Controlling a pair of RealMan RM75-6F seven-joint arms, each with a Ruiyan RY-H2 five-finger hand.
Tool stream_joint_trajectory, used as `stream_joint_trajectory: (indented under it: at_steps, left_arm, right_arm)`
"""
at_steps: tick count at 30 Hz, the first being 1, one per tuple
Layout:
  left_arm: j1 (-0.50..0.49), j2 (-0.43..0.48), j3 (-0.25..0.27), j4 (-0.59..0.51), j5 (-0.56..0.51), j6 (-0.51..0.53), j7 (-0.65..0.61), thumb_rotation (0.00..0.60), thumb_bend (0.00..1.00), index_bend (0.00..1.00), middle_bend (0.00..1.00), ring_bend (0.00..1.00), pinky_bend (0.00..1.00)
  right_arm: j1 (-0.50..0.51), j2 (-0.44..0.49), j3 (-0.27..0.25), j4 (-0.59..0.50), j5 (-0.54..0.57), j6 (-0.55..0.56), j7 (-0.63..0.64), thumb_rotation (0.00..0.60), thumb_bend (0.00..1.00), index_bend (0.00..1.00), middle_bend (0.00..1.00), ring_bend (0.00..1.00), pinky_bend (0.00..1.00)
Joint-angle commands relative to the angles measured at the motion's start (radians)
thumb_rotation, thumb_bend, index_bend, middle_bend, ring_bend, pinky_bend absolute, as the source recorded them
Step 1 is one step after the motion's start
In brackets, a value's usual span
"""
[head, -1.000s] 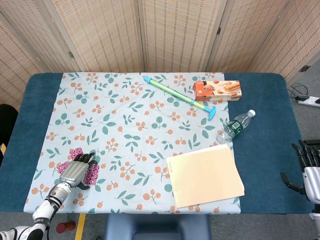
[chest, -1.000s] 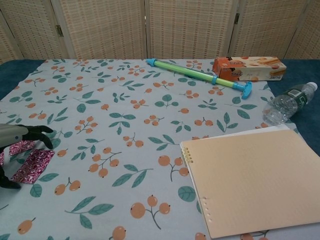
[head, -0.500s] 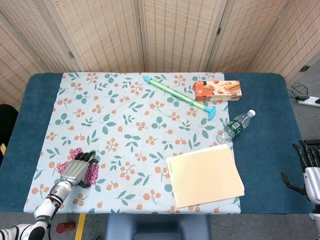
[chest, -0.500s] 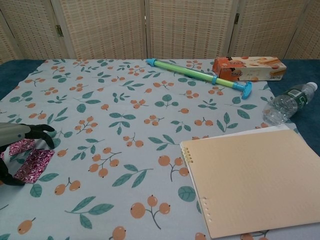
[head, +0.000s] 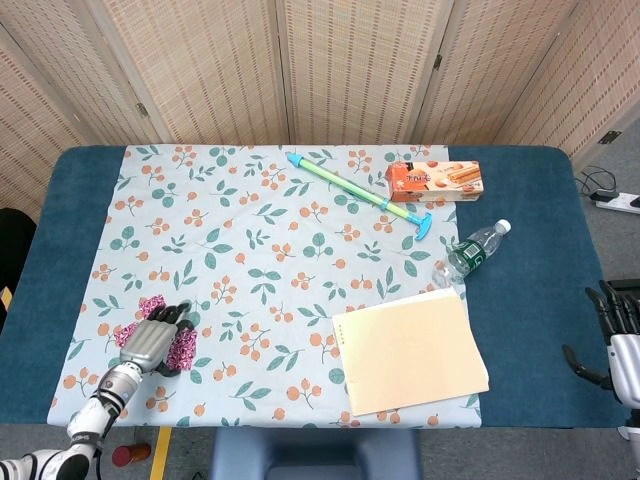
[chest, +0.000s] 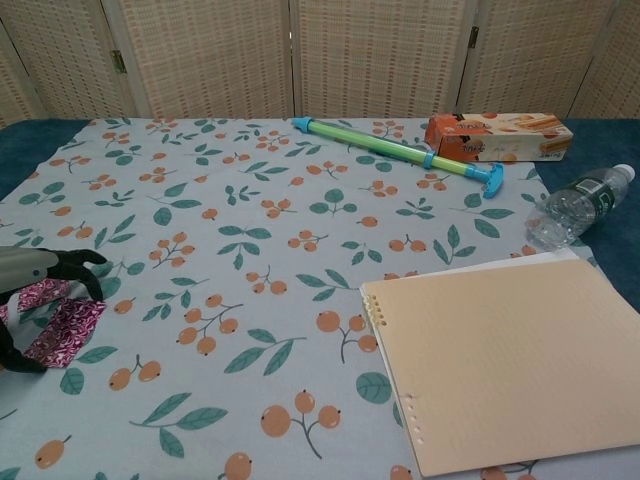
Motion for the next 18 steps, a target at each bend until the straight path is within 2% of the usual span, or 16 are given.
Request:
stream_joint_trajectory:
  at_steps: [1, 18]
  left_arm:
    - [0.003, 0.003, 0.0, -0.003, 0.007, 0.006, -0.007, 0.6, 0.22, 0.32, 0.0, 0.0, 0.0]
    - [0.045, 0.095, -0.021, -0.041, 0.004, 0.062, -0.086, 0.6, 0.23, 0.32, 0.0, 0.0, 0.0]
  right_arm:
    - [0.0, 0.001, 0.0, -0.002, -0.001, 0.002, -0.001, 0.5, 0.36, 0.0, 0.0, 0.0, 0.0]
    - [0.0, 0.008, 0.004, -0.006, -0.005, 0.009, -0.003, 0.499, 0.36, 0.0, 0.0, 0.0, 0.0]
